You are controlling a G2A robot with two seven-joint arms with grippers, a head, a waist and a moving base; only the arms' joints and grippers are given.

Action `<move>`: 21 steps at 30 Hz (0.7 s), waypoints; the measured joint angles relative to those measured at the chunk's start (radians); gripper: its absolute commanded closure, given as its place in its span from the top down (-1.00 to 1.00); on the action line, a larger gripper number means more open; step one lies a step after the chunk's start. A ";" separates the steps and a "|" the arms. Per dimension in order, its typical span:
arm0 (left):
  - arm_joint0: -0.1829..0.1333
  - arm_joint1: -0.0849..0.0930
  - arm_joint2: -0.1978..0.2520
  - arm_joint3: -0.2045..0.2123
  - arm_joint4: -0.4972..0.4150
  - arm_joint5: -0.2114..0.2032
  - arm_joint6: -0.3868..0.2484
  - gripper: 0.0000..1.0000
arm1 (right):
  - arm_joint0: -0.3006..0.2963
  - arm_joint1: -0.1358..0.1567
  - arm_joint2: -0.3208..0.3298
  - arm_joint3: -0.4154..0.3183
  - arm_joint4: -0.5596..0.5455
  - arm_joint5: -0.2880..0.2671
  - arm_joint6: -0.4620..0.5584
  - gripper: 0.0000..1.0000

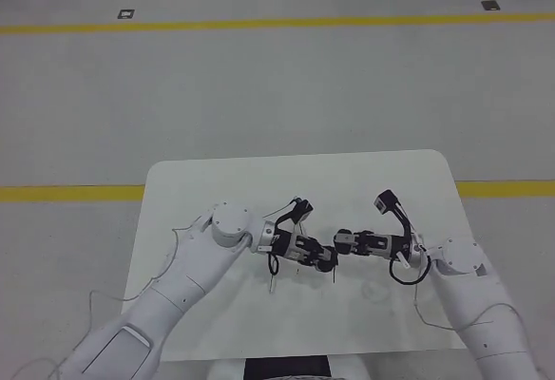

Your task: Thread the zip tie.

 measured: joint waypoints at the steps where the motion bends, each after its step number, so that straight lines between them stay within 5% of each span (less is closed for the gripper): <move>1: -0.002 0.001 0.004 0.000 -0.002 0.001 0.000 -1.00 | 0.001 0.000 -0.001 0.001 -0.002 0.000 0.001 -0.60; 21: -0.020 0.019 0.050 0.005 -0.043 0.003 0.029 -1.00 | 0.006 -0.002 -0.012 0.011 -0.021 0.000 0.001 -1.00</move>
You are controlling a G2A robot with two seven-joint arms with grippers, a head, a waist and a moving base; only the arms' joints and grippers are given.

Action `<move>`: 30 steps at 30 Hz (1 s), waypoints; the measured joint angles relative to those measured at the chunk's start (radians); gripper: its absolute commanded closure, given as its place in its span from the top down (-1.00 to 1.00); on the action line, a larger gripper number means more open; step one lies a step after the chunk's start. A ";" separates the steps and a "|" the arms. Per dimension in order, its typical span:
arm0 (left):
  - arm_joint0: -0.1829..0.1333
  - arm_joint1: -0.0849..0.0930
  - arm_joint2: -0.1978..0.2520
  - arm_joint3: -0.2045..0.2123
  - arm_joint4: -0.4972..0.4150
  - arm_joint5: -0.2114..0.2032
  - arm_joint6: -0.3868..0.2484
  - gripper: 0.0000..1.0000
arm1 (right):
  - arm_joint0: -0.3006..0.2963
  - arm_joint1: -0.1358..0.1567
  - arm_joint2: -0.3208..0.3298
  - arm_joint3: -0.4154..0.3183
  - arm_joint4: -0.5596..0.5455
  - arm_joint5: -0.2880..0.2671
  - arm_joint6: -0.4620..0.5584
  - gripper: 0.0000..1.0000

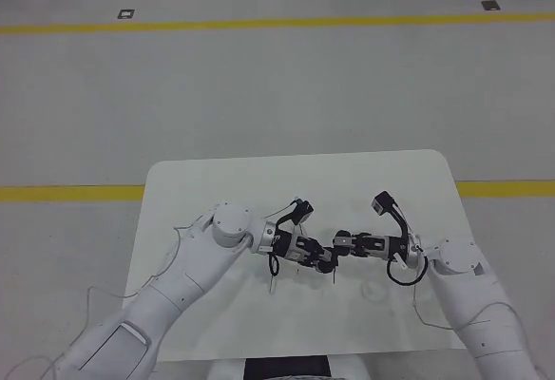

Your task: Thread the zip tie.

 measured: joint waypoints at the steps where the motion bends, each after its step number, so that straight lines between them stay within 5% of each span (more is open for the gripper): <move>1: 0.000 0.001 0.002 0.000 -0.003 0.000 0.003 -1.00 | -0.001 0.000 0.001 -0.001 0.000 0.000 -0.001 -1.00; 6: -0.003 0.005 0.011 0.000 -0.014 -0.003 0.009 -1.00 | -0.008 0.000 0.004 -0.007 0.002 0.000 -0.006 -1.00; 7: -0.004 0.006 0.013 0.000 -0.016 -0.005 0.011 -0.22 | -0.011 0.000 0.006 -0.007 0.007 0.000 -0.009 -1.00; 8: -0.004 0.007 0.014 0.000 -0.018 -0.006 0.013 1.00 | -0.014 -0.001 0.007 -0.007 0.011 0.000 -0.013 -1.00; 14: 0.011 0.015 0.004 -0.016 -0.041 -0.036 0.064 1.00 | -0.023 -0.005 0.008 0.032 0.046 0.000 -0.062 -1.00; 27: 0.121 0.042 -0.054 -0.094 -0.036 -0.234 0.314 1.00 | -0.064 -0.025 0.017 0.065 0.218 0.000 -0.222 -1.00; 30: 0.128 0.044 -0.055 -0.096 -0.017 -0.239 0.340 1.00 | -0.072 -0.027 0.025 0.067 0.236 0.000 -0.245 -1.00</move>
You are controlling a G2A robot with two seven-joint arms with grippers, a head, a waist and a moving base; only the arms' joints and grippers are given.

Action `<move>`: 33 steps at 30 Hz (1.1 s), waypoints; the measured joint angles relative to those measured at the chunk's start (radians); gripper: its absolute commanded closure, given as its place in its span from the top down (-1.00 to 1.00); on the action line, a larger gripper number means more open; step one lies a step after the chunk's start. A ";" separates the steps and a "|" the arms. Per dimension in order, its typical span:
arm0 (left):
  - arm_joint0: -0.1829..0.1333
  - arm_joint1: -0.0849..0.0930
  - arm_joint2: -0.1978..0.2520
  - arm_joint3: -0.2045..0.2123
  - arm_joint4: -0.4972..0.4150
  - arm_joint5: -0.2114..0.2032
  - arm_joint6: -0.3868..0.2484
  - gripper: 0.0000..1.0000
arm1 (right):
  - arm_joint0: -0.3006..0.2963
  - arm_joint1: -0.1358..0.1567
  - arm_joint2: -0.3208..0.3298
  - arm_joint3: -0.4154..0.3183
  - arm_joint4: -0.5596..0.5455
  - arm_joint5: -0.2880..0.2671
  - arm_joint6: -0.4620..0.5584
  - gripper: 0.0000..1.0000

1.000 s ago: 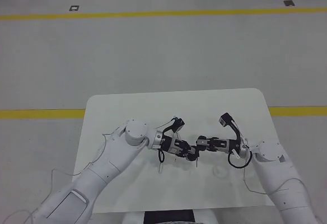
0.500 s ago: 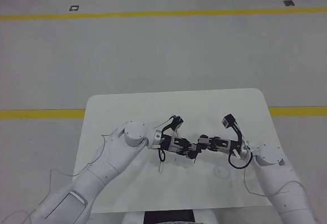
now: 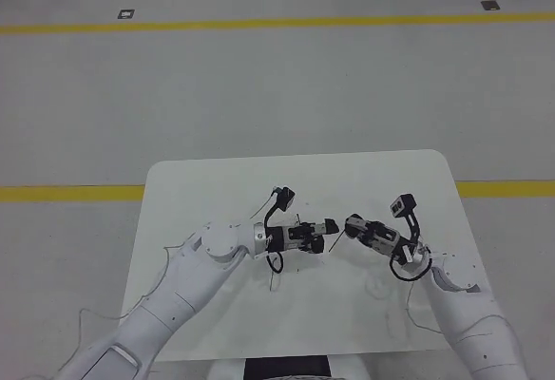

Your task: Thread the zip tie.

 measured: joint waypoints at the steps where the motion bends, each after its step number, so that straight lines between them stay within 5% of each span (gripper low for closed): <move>1: 0.000 0.000 0.000 0.000 -0.001 0.001 -0.001 1.00 | 0.000 0.000 0.000 0.000 0.000 0.000 0.000 -1.00; 9: 0.009 -0.001 0.002 -0.002 -0.020 0.009 0.015 1.00 | -0.004 -0.002 0.002 -0.013 -0.005 0.000 -0.022 -1.00; 15: 0.054 -0.004 -0.015 -0.025 -0.095 -0.081 0.128 1.00 | -0.076 -0.021 0.033 -0.083 0.057 0.000 -0.163 -1.00; 25: 0.098 -0.025 -0.032 -0.059 -0.110 -0.077 0.259 1.00 | -0.125 -0.079 0.007 -0.136 -0.033 0.000 -0.368 -1.00; 33: 0.103 -0.033 -0.039 -0.066 -0.099 -0.077 0.288 1.00 | -0.123 -0.091 0.002 -0.133 -0.036 0.000 -0.391 -1.00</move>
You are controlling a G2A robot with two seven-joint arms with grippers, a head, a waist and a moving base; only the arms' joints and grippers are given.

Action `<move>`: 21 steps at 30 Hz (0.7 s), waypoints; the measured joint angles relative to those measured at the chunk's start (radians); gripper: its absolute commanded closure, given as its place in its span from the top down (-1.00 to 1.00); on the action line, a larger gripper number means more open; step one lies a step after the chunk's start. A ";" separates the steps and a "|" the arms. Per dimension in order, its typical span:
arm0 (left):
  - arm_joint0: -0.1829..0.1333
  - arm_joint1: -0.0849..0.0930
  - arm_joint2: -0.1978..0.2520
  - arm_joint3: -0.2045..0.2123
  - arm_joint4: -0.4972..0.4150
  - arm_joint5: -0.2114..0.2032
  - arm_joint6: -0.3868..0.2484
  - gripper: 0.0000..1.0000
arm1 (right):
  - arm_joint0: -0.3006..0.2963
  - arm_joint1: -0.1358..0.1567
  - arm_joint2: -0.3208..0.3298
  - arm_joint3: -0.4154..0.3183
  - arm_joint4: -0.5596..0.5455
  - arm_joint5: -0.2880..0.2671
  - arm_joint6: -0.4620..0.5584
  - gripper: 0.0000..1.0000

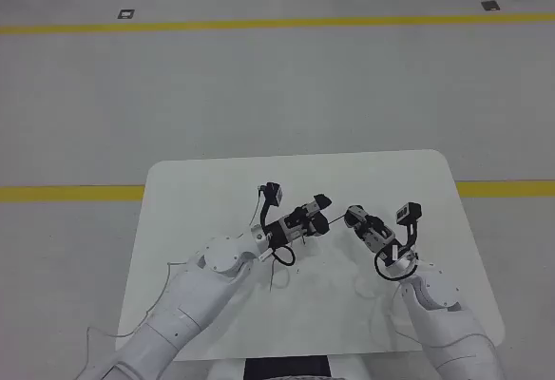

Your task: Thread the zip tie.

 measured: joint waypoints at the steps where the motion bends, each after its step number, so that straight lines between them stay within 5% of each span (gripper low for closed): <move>1: 0.000 0.000 0.000 0.000 0.000 0.000 0.000 1.00 | 0.000 0.000 0.000 0.000 0.000 0.000 0.000 -1.00; 10: 0.011 -0.006 0.032 0.008 0.047 0.001 0.087 1.00 | -0.017 -0.012 -0.019 -0.069 -0.112 0.000 -0.140 -1.00; 15: 0.007 -0.007 0.039 0.009 0.044 0.000 0.092 0.26 | -0.015 -0.019 -0.033 -0.076 -0.197 0.000 -0.189 -1.00; 21: 0.005 -0.007 0.042 0.011 0.033 0.000 0.099 -0.06 | -0.015 -0.026 -0.044 -0.080 -0.295 0.000 -0.251 -1.00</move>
